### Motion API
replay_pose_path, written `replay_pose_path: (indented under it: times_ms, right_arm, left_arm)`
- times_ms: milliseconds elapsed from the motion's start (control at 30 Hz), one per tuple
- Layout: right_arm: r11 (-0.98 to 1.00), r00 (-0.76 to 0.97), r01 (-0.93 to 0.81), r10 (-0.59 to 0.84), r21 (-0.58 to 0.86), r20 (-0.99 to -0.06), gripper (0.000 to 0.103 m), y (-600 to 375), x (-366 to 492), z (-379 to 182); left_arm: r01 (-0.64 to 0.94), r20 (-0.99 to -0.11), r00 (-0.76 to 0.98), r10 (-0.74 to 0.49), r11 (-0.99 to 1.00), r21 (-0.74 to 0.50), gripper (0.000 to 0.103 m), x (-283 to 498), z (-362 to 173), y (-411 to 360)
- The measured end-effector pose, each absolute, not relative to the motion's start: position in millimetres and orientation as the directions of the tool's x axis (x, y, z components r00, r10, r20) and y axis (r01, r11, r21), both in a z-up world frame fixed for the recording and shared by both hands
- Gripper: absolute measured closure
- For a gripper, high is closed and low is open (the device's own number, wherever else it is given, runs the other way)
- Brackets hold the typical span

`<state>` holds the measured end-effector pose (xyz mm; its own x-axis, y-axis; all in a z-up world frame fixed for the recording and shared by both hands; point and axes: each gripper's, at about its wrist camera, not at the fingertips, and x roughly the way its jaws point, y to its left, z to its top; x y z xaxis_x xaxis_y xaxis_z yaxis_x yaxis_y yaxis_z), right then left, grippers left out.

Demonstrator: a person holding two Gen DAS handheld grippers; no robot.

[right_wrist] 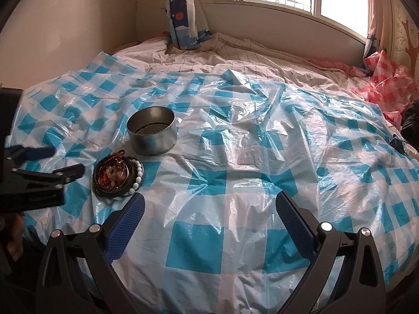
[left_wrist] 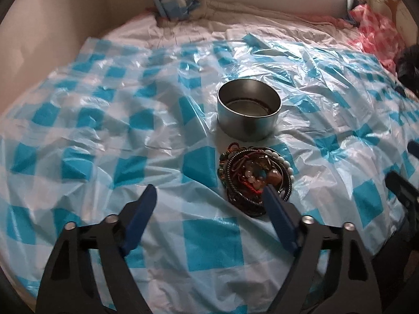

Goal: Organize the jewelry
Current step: 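Move both tools toward the jewelry pile beside the silver tin, then grasp the black coiled bracelet from the pile with the left tool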

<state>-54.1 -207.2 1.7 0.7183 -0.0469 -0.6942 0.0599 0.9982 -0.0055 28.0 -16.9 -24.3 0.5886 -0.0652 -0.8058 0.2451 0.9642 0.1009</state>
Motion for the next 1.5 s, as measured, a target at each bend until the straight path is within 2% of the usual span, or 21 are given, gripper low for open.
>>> replay_pose_path:
  times_ms: [133, 267, 367, 500, 633, 1167, 1333, 1500]
  right_arm:
    - [0.998, 0.718, 0.058, -0.033, 0.012, -0.695, 0.007, -208.6, -54.4, 2.7]
    - [0.998, 0.716, 0.053, -0.023, 0.021, -0.698, 0.007, -210.2, -51.7, 3.3]
    - [0.998, 0.714, 0.051, -0.02, 0.023, -0.7, 0.007, -210.1, -50.8, 2.9]
    - [0.999, 0.711, 0.046, -0.018, 0.021, -0.703, 0.007, -208.9, -48.8, 2.5]
    - [0.999, 0.71, 0.047, -0.017, 0.024, -0.704, 0.007, -208.8, -49.0, 2.0]
    - [0.999, 0.709, 0.046, -0.02, 0.019, -0.704, 0.007, -208.2, -48.5, 0.7]
    - [0.999, 0.707, 0.044, -0.021, 0.014, -0.707, 0.007, -206.8, -48.2, 0.6]
    - [0.999, 0.704, -0.022, 0.035, 0.028, -0.709, 0.007, -198.0, -46.7, -0.3]
  left_arm:
    - [0.223, -0.826, 0.558, -0.08, 0.973, 0.057, 0.041, 46.2, -36.7, -10.8]
    - [0.23, -0.841, 0.531, -0.103, 0.973, 0.025, 0.045, 55.7, -52.0, -11.4]
    - [0.241, -0.845, 0.516, -0.14, 0.97, -0.014, 0.053, 58.1, -60.3, -11.0]
    - [0.269, -0.845, 0.491, -0.212, 0.959, -0.085, 0.092, 63.0, -66.1, -13.5]
    - [0.287, -0.84, 0.484, -0.244, 0.952, -0.111, 0.096, 62.1, -62.6, -13.0]
    - [0.251, -0.765, 0.462, -0.45, 0.893, -0.373, 0.096, 62.6, -43.1, 32.3]
    - [0.259, -0.725, 0.475, -0.498, 0.867, -0.425, 0.096, 62.9, -32.1, 32.7]
    - [0.236, -0.725, 0.508, -0.466, 0.884, -0.402, 0.096, 80.6, -18.4, 34.0]
